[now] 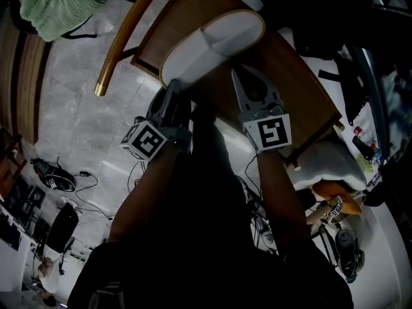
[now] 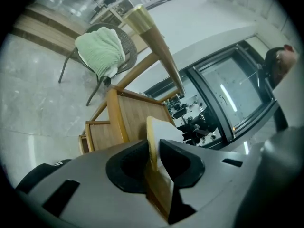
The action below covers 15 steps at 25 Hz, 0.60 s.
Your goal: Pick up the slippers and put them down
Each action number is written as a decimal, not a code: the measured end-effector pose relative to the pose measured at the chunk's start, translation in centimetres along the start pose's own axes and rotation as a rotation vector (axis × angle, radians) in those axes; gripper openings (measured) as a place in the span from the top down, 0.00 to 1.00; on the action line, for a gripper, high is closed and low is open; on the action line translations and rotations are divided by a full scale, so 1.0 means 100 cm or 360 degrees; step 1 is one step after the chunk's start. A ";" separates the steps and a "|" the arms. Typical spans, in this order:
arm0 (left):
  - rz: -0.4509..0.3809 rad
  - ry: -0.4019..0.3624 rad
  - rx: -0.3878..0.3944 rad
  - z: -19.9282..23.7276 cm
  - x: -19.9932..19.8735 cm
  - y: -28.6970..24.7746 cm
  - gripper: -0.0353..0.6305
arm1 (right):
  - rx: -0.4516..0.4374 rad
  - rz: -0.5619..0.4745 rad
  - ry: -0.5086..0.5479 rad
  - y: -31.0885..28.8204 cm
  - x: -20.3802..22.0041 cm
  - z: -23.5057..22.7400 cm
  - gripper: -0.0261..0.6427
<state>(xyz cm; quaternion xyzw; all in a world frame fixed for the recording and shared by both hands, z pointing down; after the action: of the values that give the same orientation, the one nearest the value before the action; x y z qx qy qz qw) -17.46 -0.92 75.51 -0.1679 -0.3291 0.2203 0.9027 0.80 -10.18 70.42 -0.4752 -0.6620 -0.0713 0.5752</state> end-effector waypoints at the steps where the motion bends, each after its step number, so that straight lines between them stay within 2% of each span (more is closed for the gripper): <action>1: 0.0018 -0.0013 -0.0022 0.001 0.001 0.000 0.84 | -0.0001 -0.0009 -0.0002 0.000 0.000 0.000 0.91; 3: 0.0057 -0.0064 -0.0065 0.000 0.002 0.001 0.80 | 0.0003 -0.0028 0.0000 0.001 -0.001 -0.001 0.91; 5: 0.0097 -0.0159 -0.0099 -0.003 0.002 0.001 0.72 | 0.0008 -0.0041 0.0005 0.003 -0.003 -0.001 0.91; 7: 0.0137 -0.0269 -0.0138 -0.004 0.001 0.001 0.68 | 0.0012 -0.0056 0.0014 0.003 -0.004 -0.002 0.91; 11: 0.0169 -0.0463 -0.0221 0.001 -0.004 0.007 0.65 | 0.0019 -0.0079 0.0035 0.007 -0.005 -0.002 0.91; 15: 0.0126 -0.0577 -0.0234 0.002 -0.013 0.017 0.63 | 0.0032 -0.0077 0.0045 0.012 -0.003 -0.003 0.91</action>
<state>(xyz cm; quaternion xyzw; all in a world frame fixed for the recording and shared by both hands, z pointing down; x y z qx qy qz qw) -18.93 -0.09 74.20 -0.2037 -0.4947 0.2576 0.8046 1.82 -9.86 69.76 -0.4523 -0.6658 -0.0852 0.5873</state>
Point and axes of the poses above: the fingertips, and each gripper's own axes: y backward along the fingers, z to its left, x out of its underside, the point moved 5 cm from there along y, backward along the fingers, and after that the axes turned 14 degrees about -y, right-handed, at the moved point
